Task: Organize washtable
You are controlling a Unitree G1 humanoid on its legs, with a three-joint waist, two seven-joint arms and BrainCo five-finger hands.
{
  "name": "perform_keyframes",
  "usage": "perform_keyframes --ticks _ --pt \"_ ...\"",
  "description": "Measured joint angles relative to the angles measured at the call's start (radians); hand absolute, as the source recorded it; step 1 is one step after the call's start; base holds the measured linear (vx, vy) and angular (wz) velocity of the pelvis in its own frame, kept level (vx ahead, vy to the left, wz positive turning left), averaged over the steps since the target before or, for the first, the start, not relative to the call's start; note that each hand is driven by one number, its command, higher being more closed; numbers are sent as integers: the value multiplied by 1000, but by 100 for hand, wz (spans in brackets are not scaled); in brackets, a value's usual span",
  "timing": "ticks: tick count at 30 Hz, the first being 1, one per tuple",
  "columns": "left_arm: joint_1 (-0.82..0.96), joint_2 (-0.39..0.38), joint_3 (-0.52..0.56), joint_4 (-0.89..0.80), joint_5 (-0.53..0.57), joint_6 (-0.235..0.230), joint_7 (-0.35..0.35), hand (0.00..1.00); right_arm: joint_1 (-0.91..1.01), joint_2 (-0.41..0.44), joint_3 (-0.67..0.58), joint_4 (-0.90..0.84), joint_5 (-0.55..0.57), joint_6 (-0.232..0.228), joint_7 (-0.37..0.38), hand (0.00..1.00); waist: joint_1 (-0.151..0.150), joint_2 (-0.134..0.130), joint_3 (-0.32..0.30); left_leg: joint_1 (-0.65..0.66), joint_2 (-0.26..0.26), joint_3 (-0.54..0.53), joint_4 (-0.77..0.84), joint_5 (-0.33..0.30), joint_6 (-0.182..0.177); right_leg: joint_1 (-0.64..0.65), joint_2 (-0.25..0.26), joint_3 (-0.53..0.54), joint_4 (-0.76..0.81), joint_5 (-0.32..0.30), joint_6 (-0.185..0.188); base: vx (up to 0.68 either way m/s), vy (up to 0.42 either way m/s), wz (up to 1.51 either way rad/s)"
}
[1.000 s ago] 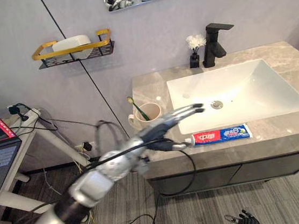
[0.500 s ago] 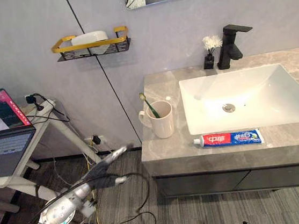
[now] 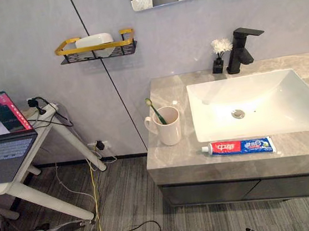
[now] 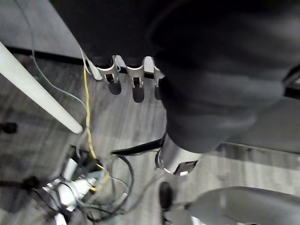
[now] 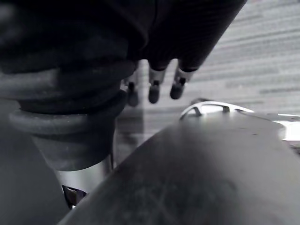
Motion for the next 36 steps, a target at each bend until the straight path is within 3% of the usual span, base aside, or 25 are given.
perform_keyframes --ticks 2,3,5,6,8,11,14,19,20,23,24,25,27,30,36 --pt "-26 7 118 31 88 -7 54 0 8 4 1 -6 0 0 -1 0 1 -6 -8 0 0 1 -6 2 -3 0 0 -1 0 0 0 0 0 0" --pt "-57 6 228 47 122 3 106 0 15 7 1 -10 1 -1 -2 0 4 -11 -14 0 0 0 -10 5 -8 0 0 -2 0 0 0 5 12 3" --pt "-114 -1 413 33 120 50 178 0 38 15 0 -43 5 -1 -2 0 13 -19 -19 0 0 0 -11 6 -9 -1 -1 -3 -1 0 0 0 0 0" --pt "-162 -36 525 -10 121 95 229 0 57 18 -2 -63 11 -2 -2 0 24 -22 -21 0 -1 0 -11 6 -9 -2 -1 -3 -1 0 0 0 0 0" --pt "-219 -98 616 -104 47 148 292 0 73 21 -8 -84 17 -1 -1 0 27 -20 -26 -2 -4 -6 -11 6 -9 -3 -2 -4 -1 0 0 0 7 3" --pt "-245 -141 625 -223 -136 170 319 0 81 33 -53 -82 21 7 2 0 26 -12 -52 -14 -5 -16 -10 8 -10 -14 -2 -8 0 0 0 10 6 6" --pt "-253 -150 625 -359 -330 159 325 0 90 46 -93 -82 24 10 4 0 28 -9 -60 -27 -6 -23 -1 11 -11 -20 -2 -12 0 1 0 5 5 6" --pt "-254 -168 619 -487 -369 107 361 0 92 43 -102 -82 24 12 22 0 27 -11 -72 -36 -1 -28 10 11 -11 -33 3 -10 0 1 -1 -20 0 0" --pt "-254 -176 614 -503 -369 106 365 0 92 42 -103 -82 24 12 22 0 27 -1 -69 -37 -1 -30 10 11 -11 -33 3 -10 0 1 -2 -38 1 -1" --pt "-254 -193 529 -605 -392 83 374 0 97 41 -102 -82 43 12 22 0 27 0 -68 -40 0 -37 14 11 -11 -32 5 -11 0 2 -2 -3 1 1" --pt "-254 -194 512 -627 -399 75 373 0 97 41 -102 -82 43 12 22 0 27 -11 -73 -40 -1 -38 14 11 -11 -32 5 -12 0 2 -2 -7 8 3" --pt "-254 -194 475 -687 -425 60 357 0 97 42 -101 -82 43 12 21 0 26 1 -66 -40 -1 -40 15 11 -11 -33 5 -12 0 2 -3 0 0 0" --pt "-254 -194 445 -765 -473 37 326 0 96 41 -101 -85 43 10 21 0 24 -10 -71 -39 0 -40 15 11 -11 -34 5 -12 7 1 -4 0 0 0" --pt "-261 -193 441 -846 -578 -5 266 0 95 40 -100 -97 43 7 22 0 16 2 -59 -36 0 -40 14 11 -11 -34 4 -11 8 0 -6 0 0 0" --pt "-320 -172 388 -889 -635 -27 228 0 96 35 -85 -116 44 3 22 0 -2 -2 -49 -36 0 -40 14 11 -11 -34 5 -11 8 -3 -10 0 0 0"
